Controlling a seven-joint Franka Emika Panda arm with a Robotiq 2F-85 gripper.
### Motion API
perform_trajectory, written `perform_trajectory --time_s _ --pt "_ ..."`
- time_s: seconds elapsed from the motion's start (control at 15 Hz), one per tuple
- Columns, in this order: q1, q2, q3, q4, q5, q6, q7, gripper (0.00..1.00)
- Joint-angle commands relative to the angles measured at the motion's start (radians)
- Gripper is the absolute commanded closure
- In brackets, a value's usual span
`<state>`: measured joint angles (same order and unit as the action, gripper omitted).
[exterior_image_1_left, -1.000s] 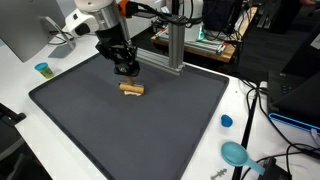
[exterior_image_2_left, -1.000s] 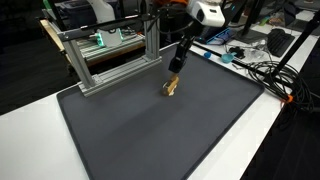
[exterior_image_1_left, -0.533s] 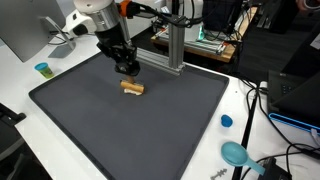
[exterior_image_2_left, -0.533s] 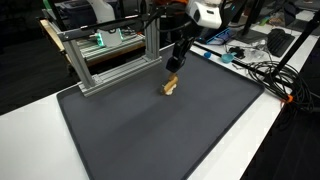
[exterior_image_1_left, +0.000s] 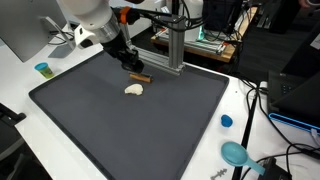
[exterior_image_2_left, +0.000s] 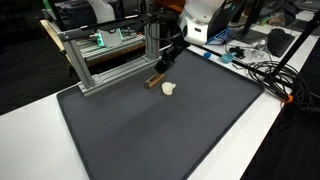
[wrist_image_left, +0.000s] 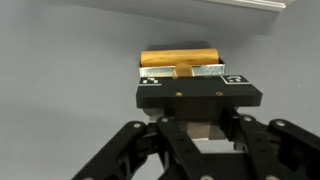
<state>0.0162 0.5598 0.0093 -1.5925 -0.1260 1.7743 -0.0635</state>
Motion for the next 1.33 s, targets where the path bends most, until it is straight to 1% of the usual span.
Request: perform_trajectory --time_s 0.0,0.13,0.27,0.4,0.53,0.67,0.8,0.93,1.27 --pt "-0.005 0.030 -0.002 0.004 0.023 0.009 0.021 0.78" --pt "-0.005 -0.029 0.005 -0.039 0.025 0.018 0.003 0.78" --pt "-0.006 -0.102 0.012 -0.099 0.030 0.058 -0.003 0.78" --pt "-0.007 -0.177 0.023 -0.182 0.048 0.164 0.002 0.78" --pt "0.000 -0.241 0.027 -0.278 0.052 0.323 0.013 0.78" --pt "0.007 -0.257 0.018 -0.311 0.026 0.401 0.012 0.78" --pt "-0.005 -0.270 0.016 -0.329 0.053 0.420 0.007 0.78" --pt "-0.015 -0.258 0.004 -0.319 0.072 0.421 0.031 0.78" --pt "-0.048 -0.182 -0.012 -0.266 0.138 0.412 0.043 0.78"
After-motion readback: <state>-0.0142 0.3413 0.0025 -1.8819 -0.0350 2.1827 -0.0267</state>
